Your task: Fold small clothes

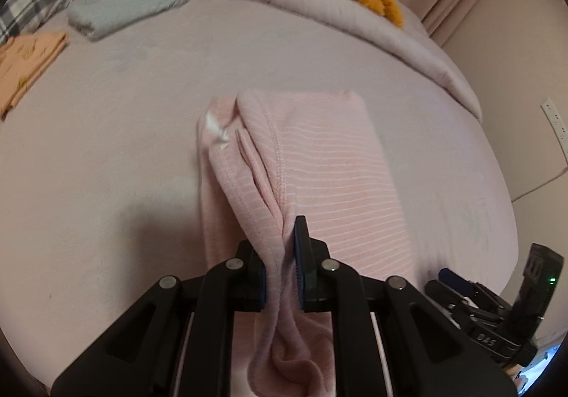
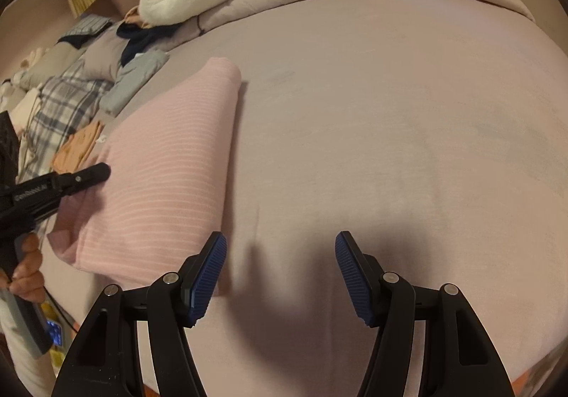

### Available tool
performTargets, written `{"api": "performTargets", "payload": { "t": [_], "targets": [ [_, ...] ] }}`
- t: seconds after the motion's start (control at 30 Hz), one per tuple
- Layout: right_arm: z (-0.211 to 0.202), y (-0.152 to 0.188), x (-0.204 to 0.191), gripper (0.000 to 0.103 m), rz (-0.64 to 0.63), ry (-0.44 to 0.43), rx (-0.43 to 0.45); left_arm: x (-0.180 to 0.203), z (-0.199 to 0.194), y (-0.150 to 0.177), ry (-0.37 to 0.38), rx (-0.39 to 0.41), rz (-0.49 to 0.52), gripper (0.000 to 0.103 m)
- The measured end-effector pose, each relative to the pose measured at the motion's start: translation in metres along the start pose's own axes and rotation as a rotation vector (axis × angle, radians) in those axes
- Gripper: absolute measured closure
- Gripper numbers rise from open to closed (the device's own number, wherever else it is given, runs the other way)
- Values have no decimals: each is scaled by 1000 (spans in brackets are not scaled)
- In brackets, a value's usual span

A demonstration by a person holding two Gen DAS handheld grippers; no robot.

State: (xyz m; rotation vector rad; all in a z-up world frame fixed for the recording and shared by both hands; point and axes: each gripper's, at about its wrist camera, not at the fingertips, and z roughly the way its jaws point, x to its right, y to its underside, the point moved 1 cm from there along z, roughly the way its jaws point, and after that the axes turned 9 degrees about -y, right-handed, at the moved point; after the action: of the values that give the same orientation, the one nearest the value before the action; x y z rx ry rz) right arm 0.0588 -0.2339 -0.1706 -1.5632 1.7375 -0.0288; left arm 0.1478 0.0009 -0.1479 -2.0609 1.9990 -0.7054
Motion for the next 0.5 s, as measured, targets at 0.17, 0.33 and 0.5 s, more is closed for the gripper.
{"api": "performTargets", "payload": {
  "t": [0.17, 0.33, 0.5],
  "targets": [
    [5, -3, -10, 40, -24, -13, -12, -5, 15, 7, -23, -40, -1, 85],
    [11, -7, -19, 40, -51, -26, -24, -1, 8, 12, -24, -39, 30, 68],
    [18, -5, -27, 40, -80, -41, -46, 2, 4, 35, -39, -28, 113, 47]
  ]
}}
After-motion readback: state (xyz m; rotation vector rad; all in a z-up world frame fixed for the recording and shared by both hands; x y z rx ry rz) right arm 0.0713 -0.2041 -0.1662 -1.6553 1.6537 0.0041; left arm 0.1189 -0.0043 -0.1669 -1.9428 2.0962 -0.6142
